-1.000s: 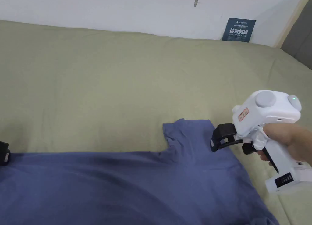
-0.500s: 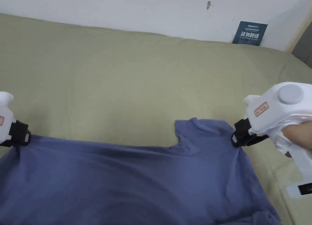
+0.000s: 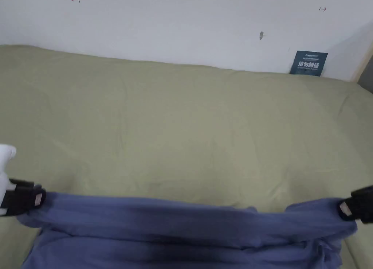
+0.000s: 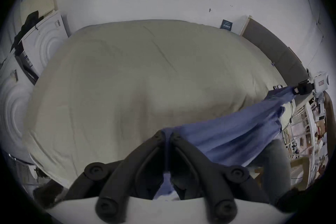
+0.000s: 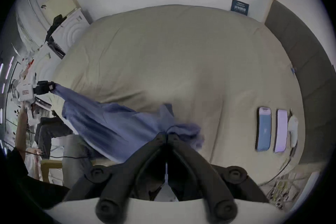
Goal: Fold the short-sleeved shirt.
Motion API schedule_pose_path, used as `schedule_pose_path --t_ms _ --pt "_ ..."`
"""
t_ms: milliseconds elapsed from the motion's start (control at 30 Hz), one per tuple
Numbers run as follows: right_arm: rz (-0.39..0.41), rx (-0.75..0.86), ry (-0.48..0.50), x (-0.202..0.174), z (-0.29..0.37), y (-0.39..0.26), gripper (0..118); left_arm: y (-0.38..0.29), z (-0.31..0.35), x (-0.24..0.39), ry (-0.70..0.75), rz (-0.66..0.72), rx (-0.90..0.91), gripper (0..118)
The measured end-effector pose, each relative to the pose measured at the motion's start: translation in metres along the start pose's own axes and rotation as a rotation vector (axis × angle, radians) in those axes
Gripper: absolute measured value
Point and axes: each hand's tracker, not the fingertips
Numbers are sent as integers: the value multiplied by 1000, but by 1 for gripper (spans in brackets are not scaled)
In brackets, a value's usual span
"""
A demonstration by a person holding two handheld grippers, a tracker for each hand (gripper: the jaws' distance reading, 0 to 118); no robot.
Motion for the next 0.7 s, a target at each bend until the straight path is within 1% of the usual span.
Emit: schedule_pose_path --t_ms 133,167,267,300,333,367,400,433,467,500,533,567,600,633,667,700 --pt "-42 -66 18 -1 -11 -63 0 -63 -2 -1 -17 66 -37 5" --pt "-52 -84 7 -1 -17 -77 0 -77 -7 -1 -21 81 -63 5" --pt "-77 -124 -5 3 -40 -109 0 -111 -24 1 33 80 -104 5" --pt "-102 -132 -3 5 -48 -116 0 -119 -32 0 34 81 -120 5" --pt "-105 -137 -12 7 -55 -121 0 -124 -37 0 49 105 -133 5" --pt "-119 -136 -25 9 -60 -125 0 -129 -40 -1 63 116 -119 5" --pt "-126 -130 -35 10 -65 -128 0 -132 -44 -3 39 148 -110 5" --pt "-114 -138 -56 10 -70 -129 0 -133 -46 -4 44 166 -97 5" --pt "-128 -132 -63 10 -74 -130 0 -134 -46 -3 59 185 -57 5" --pt "-152 -122 -42 23 -79 -131 0 -133 -47 -4 35 194 -71 5" --pt "-163 -137 -35 25 -82 -131 0 -132 -48 -3 41 188 -88 6" --pt "-193 -168 -23 25 -84 -129 1 -132 -47 -2 46 184 -89 9" --pt "-201 -158 -18 25 -81 -130 9 -132 -42 -2 42 180 -87 27" --pt "-191 -149 -22 23 -72 -131 22 -130 -35 -1 52 178 -90 52" --pt "-170 -128 -51 20 -64 -130 37 -130 -25 -1 85 192 -76 76" --pt "-136 -84 -83 16 -48 -129 56 -128 -11 -2 103 201 -45 89"
